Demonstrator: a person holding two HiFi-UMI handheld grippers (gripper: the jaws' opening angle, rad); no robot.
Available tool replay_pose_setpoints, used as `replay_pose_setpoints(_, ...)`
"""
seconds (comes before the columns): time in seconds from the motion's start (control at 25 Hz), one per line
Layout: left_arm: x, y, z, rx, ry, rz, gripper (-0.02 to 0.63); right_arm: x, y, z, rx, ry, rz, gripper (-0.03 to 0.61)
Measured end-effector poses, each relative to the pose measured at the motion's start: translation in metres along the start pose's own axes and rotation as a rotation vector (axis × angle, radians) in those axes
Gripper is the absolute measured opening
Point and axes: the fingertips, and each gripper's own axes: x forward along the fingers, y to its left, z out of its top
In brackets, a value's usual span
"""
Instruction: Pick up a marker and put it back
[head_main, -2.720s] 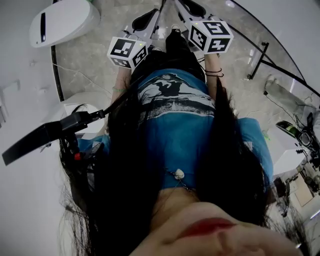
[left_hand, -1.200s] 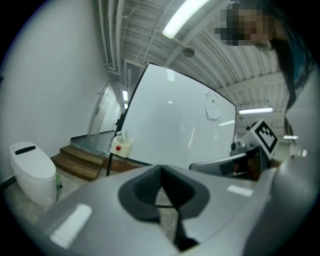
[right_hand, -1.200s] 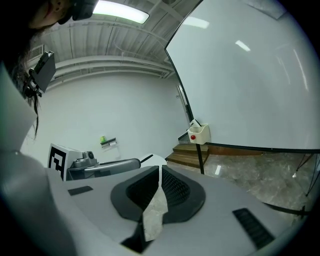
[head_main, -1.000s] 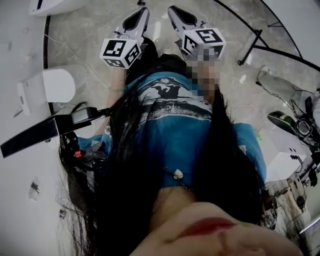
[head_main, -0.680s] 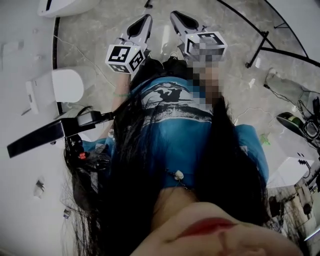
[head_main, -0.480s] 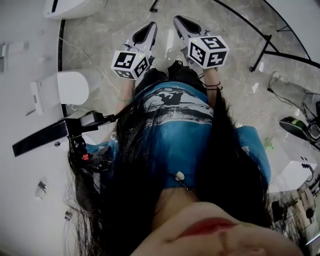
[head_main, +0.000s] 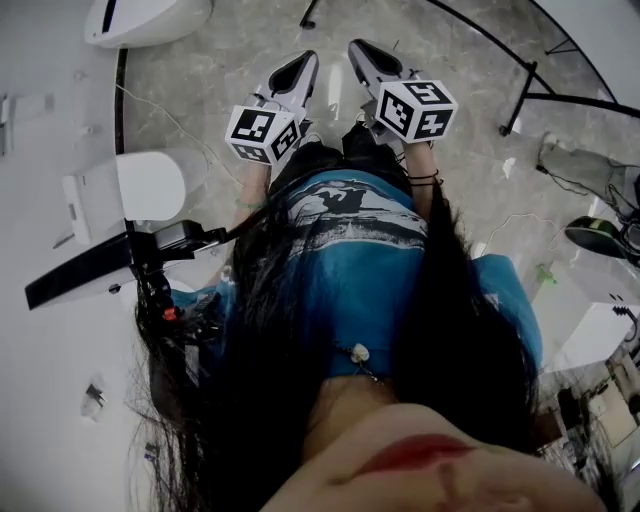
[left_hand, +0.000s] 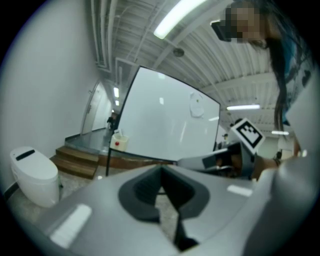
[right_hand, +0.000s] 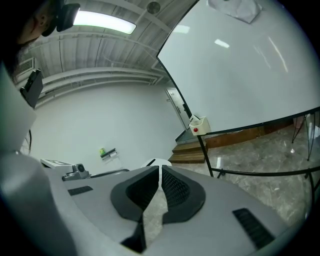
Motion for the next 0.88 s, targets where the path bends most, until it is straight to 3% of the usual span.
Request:
replay_pose_setpoints(0.12,-0.027,0.011,-0.001,0.0,-0.005,-0.029,0.0,0.007,0.029,-0.01,-0.007,-0.006,-0.022,0.026)
replay_pose_setpoints(0.48,-0.033,0.007,-0.012,-0.001,0.008,-0.077,0.0,0.002,0.038,-0.028,-0.011,0.004,-0.051,0.026)
replay_pose_setpoints(0.88,-0.054,0.025,-0.004,-0.013,-0.027,-0.073,0.0,0.003,0.055,-0.03,-0.036,0.002,-0.085,0.026)
